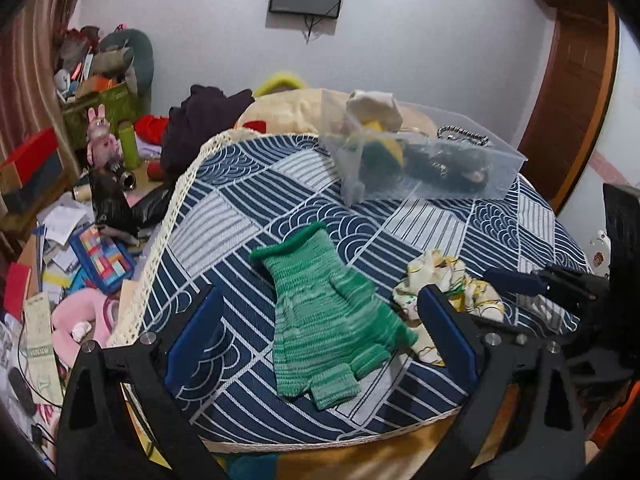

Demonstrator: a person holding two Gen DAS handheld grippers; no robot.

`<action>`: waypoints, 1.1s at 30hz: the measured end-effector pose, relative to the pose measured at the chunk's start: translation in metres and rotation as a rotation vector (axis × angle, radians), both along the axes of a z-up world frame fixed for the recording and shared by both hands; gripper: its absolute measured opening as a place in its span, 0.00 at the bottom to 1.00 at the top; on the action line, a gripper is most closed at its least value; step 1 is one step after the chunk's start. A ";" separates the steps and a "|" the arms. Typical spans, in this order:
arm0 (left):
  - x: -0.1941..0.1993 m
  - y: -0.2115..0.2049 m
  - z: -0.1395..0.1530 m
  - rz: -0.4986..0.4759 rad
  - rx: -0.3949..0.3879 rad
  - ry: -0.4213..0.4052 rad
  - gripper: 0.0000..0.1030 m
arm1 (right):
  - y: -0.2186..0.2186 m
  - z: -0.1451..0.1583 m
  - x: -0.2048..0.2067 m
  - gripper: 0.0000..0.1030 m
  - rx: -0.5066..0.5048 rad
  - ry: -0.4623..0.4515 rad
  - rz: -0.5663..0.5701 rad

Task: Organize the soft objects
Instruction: 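Grasp the green knitted glove with the left tool while the right tool grasps the floral cloth, then drop the green glove into the box with the left tool while the right tool drops the floral cloth in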

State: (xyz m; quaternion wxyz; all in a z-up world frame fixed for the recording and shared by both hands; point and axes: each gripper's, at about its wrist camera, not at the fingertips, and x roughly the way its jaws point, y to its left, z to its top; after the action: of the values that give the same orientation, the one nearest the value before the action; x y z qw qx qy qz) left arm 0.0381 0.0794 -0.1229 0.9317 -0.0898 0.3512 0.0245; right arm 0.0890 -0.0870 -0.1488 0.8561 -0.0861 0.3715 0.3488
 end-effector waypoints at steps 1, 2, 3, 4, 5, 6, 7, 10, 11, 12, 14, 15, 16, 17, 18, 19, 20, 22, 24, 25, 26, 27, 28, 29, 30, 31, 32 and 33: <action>0.001 0.000 -0.003 0.002 -0.006 0.006 0.96 | 0.003 -0.004 -0.001 0.64 -0.013 0.005 0.006; 0.002 0.000 -0.004 0.002 -0.009 0.010 0.96 | 0.004 -0.006 -0.001 0.64 -0.018 0.004 0.006; 0.003 0.000 -0.005 0.003 -0.010 0.012 0.96 | 0.005 -0.008 -0.002 0.62 -0.024 -0.006 0.006; 0.003 0.001 -0.006 0.003 -0.012 0.013 0.96 | 0.006 -0.008 -0.004 0.48 -0.031 -0.026 0.008; 0.004 0.000 -0.007 0.002 -0.013 0.014 0.95 | 0.006 -0.008 -0.006 0.34 -0.036 -0.039 0.011; 0.005 -0.001 -0.008 -0.002 -0.012 0.016 0.92 | 0.007 -0.008 -0.006 0.30 -0.036 -0.036 0.025; 0.006 -0.002 -0.009 -0.005 -0.010 0.019 0.89 | 0.007 -0.008 -0.005 0.22 -0.030 -0.034 0.028; 0.011 -0.004 -0.015 -0.017 -0.005 0.043 0.79 | 0.003 -0.006 -0.002 0.12 -0.020 -0.035 0.016; 0.013 -0.005 -0.017 -0.020 -0.010 0.052 0.77 | 0.001 -0.005 -0.001 0.12 -0.010 -0.028 0.009; 0.015 -0.005 -0.019 -0.024 -0.019 0.056 0.74 | -0.002 -0.005 0.000 0.11 -0.002 -0.025 0.000; 0.016 -0.006 -0.020 -0.032 -0.030 0.058 0.70 | -0.007 -0.001 0.001 0.10 0.007 -0.037 -0.027; 0.016 -0.006 -0.021 -0.036 -0.032 0.059 0.66 | -0.011 0.000 0.002 0.10 0.016 -0.042 -0.045; 0.017 -0.008 -0.021 -0.044 -0.031 0.058 0.63 | -0.014 0.002 0.003 0.10 0.024 -0.042 -0.054; 0.017 -0.009 -0.021 -0.048 -0.028 0.057 0.60 | -0.019 0.004 0.004 0.10 0.037 -0.041 -0.068; 0.017 -0.010 -0.020 -0.050 -0.021 0.054 0.56 | -0.024 0.006 0.006 0.10 0.047 -0.043 -0.084; 0.017 -0.012 -0.020 -0.054 -0.013 0.048 0.53 | -0.027 0.008 0.007 0.10 0.053 -0.046 -0.097; 0.017 -0.013 -0.019 -0.059 -0.012 0.046 0.47 | -0.030 0.009 0.007 0.10 0.057 -0.049 -0.105; 0.018 -0.014 -0.018 -0.066 -0.018 0.044 0.38 | -0.037 0.013 0.009 0.10 0.071 -0.052 -0.125; 0.019 -0.014 -0.015 -0.062 -0.023 0.042 0.34 | -0.041 0.015 0.010 0.10 0.081 -0.053 -0.138; 0.019 -0.013 -0.014 -0.061 -0.029 0.041 0.32 | -0.043 0.017 0.011 0.10 0.086 -0.056 -0.146; 0.019 -0.012 -0.013 -0.061 -0.038 0.039 0.31 | -0.045 0.018 0.012 0.10 0.089 -0.058 -0.150; 0.020 -0.012 -0.012 -0.061 -0.043 0.038 0.30 | -0.047 0.020 0.013 0.10 0.092 -0.062 -0.156; 0.020 -0.012 -0.010 -0.062 -0.046 0.034 0.30 | -0.050 0.022 0.013 0.10 0.097 -0.067 -0.163; 0.020 -0.013 -0.007 -0.063 -0.046 0.028 0.30 | -0.051 0.023 0.013 0.10 0.100 -0.070 -0.167; 0.019 -0.013 -0.005 -0.065 -0.044 0.022 0.30 | -0.054 0.025 0.014 0.10 0.104 -0.074 -0.172; 0.019 -0.015 -0.001 -0.069 -0.040 0.011 0.30 | -0.056 0.027 0.014 0.10 0.108 -0.080 -0.179; 0.019 -0.016 0.001 -0.073 -0.036 0.004 0.30 | -0.058 0.029 0.015 0.10 0.111 -0.085 -0.184; 0.019 -0.017 0.004 -0.076 -0.032 -0.003 0.30 | -0.060 0.031 0.015 0.10 0.114 -0.092 -0.190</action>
State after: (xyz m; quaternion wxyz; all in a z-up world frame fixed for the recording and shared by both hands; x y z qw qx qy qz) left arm 0.0570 0.0620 -0.1189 0.9308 -0.0915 0.3534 -0.0166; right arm 0.1043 -0.1471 -0.1175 0.9049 -0.0177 0.3182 0.2823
